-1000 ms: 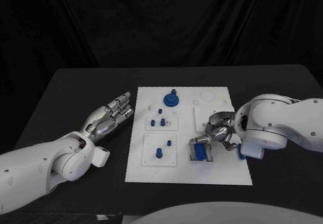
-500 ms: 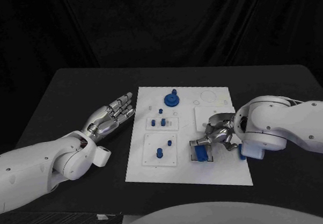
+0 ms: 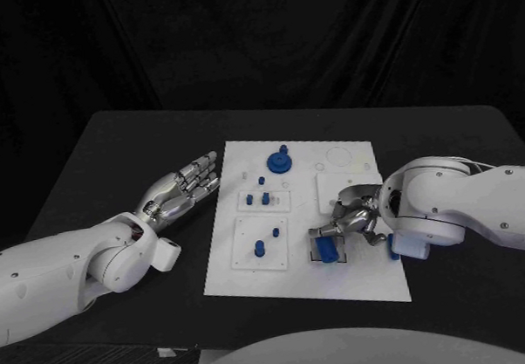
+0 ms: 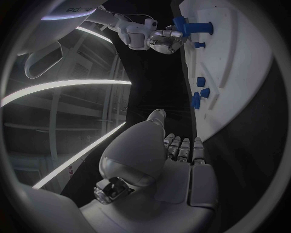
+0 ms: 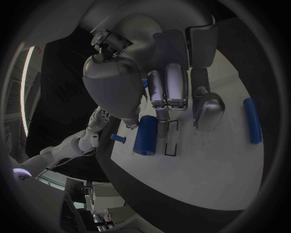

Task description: Assemble the parts on the task board

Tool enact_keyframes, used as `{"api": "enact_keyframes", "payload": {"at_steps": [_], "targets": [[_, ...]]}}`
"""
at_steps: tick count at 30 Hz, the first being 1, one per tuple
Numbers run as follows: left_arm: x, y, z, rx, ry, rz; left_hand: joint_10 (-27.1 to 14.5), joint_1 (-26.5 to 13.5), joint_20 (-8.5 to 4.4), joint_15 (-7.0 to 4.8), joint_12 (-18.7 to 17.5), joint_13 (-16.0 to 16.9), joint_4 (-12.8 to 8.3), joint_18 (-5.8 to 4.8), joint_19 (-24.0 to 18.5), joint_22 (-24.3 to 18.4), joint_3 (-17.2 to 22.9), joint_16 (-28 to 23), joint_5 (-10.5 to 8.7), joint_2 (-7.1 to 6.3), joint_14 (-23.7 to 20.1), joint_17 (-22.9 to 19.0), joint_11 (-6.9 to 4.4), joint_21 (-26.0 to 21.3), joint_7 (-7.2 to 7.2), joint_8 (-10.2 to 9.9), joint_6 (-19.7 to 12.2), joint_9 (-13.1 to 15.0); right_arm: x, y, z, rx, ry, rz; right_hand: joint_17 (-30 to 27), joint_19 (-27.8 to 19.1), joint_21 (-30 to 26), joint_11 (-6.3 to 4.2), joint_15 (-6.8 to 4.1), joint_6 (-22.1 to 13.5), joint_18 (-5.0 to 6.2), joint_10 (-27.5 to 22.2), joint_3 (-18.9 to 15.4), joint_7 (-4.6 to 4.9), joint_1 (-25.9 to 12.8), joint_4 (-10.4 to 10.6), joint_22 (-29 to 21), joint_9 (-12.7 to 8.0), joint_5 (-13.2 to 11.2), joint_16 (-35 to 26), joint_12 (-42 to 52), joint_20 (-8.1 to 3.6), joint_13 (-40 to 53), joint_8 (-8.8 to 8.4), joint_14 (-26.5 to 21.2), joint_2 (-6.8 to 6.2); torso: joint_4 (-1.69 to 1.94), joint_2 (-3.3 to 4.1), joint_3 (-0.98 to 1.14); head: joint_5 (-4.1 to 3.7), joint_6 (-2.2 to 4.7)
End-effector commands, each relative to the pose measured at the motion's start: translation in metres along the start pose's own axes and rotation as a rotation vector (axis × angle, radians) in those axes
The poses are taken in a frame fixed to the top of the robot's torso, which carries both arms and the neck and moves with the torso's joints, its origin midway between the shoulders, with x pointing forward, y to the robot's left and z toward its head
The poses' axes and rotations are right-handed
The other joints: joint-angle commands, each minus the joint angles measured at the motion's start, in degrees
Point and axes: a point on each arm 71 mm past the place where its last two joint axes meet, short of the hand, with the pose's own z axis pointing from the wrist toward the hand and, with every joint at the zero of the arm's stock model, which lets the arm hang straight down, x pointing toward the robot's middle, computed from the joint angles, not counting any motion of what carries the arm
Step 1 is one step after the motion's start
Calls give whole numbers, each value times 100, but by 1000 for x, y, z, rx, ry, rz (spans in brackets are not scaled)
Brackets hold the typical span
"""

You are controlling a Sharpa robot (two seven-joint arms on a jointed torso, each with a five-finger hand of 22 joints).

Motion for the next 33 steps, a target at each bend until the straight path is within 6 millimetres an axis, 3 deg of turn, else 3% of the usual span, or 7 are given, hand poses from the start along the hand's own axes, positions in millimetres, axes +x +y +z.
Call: {"api": "enact_keyframes", "payload": {"at_steps": [1, 10, 12, 20, 26, 33], "targets": [[2, 0, 0, 4, 15, -16, -34, 43, 36, 121, 87, 26, -90, -414, 5, -57, 130, -81, 76, -1, 7, -41, 58, -53, 8, 56, -19, 28, 1, -3, 1, 20, 2, -16, 1549, 48, -113, -35, -27, -47, 83, 687, 224, -32, -110, -19, 823, 157, -72, 114, 95, 24, 1519, 172, 602, 25, 0, 2, 0, 8, -1], [3, 1, 1, -3, 22, -20, -34, 41, 54, 142, 88, 26, -107, -417, 5, -57, 150, -81, 80, 2, 7, -41, 72, -53, 22, 59, -1, 31, 1, -3, 1, 21, -4, -11, 1549, 46, -160, -30, -21, -77, 88, 687, 61, -24, -372, -14, 815, 155, -511, 114, 95, 29, 1519, 213, 602, 126, 1, 0, 2, 12, -1], [3, 1, 1, -4, 23, -21, -34, 41, 54, 142, 88, 26, -107, -417, 5, -57, 150, -81, 80, 2, 7, -41, 72, -53, 22, 59, -1, 31, 1, -3, 1, 21, -5, -10, 1549, 52, -159, -26, -18, -89, 87, 687, -38, -20, -522, -11, 816, 154, -714, 114, 95, 31, 1519, 229, 602, 156, 1, 1, 1, 6, -1], [3, 1, 1, -8, 27, -23, -33, 41, 64, 154, 93, 27, -124, -419, 5, -57, 167, -81, 84, 2, 7, -41, 85, -53, 35, 61, 4, 32, 1, -3, 1, 22, -6, -10, 1549, 59, -165, -25, -17, -91, 87, 687, -160, -19, -703, -6, 818, 152, -885, 114, 95, 33, 1519, 258, 602, 226, 0, 2, 1, 17, -1], [4, 1, 1, -11, 30, -25, -32, 40, 69, 158, 96, 28, -134, -419, 5, -57, 178, -81, 86, 2, 7, -41, 99, -53, 48, 61, 8, 32, 0, -4, 0, 18, -16, -1, 1549, 66, -177, -24, -15, -100, 88, 687, -374, -18, -949, -4, 820, 147, -1301, 114, 95, 35, 1519, 297, 602, 310, 0, 1, 1, 28, -1], [4, 2, 1, -13, 34, -28, -30, 38, 75, 165, 102, 29, -147, -419, 5, -57, 191, -81, 89, 2, 7, -41, 114, -53, 62, 62, 15, 33, -2, -6, -11, -37, -98, 65, 1549, 135, 47, -47, -32, -46, 52, 687, -578, -44, -1041, -12, 878, 189, -1341, 114, 95, 21, 1519, 403, 602, 266, 2, 3, 1, 43, -1]]}}
